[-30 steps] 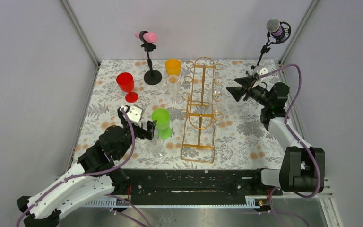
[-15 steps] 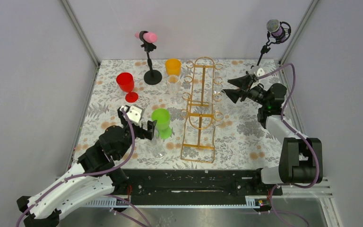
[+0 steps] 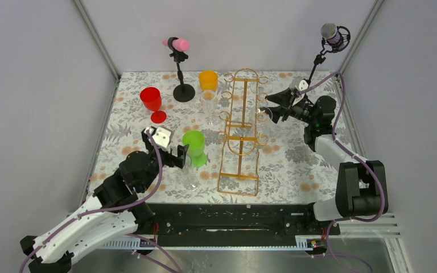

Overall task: Place the wine glass upside down on the wine glass rack
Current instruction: Adjust the wine glass in the wine rack.

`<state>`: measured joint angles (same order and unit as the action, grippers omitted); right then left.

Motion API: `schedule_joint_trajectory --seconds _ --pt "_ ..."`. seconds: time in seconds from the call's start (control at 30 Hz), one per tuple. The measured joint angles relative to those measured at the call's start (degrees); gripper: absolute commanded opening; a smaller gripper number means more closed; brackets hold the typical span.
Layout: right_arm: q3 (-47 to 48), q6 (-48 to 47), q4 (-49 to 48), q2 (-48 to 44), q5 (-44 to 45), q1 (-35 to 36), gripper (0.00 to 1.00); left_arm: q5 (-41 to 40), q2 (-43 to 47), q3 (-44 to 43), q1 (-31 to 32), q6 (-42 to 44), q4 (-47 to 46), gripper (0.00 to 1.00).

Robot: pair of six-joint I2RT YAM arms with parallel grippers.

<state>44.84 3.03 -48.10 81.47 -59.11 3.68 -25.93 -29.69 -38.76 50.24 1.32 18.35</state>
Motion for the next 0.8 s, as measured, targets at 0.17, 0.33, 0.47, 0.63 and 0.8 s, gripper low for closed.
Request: schedule_joint_trajectory --seconds 0.17,0.33,0.47,0.63,0.8 --pt "0.63 -0.15 0.17 0.94 0.09 0.85 0.63 0.02 0.00 0.00 0.00 0.00 0.00 0.87" --pt "1.27 -0.26 1.07 1.64 0.09 1.92 0.59 0.00 0.00 0.00 0.00 0.15 -0.02 0.87" --pt "2.60 -0.42 1.25 2.71 0.28 2.36 0.53 0.00 0.00 0.00 0.00 0.17 -0.02 0.87" --pt "4.09 -0.42 1.27 3.58 1.20 2.67 0.50 0.00 0.00 0.00 0.00 0.17 -0.02 0.87" --pt "4.44 -0.42 1.29 3.89 1.22 3.08 0.49 0.00 0.00 0.00 0.00 0.17 -0.02 0.87"
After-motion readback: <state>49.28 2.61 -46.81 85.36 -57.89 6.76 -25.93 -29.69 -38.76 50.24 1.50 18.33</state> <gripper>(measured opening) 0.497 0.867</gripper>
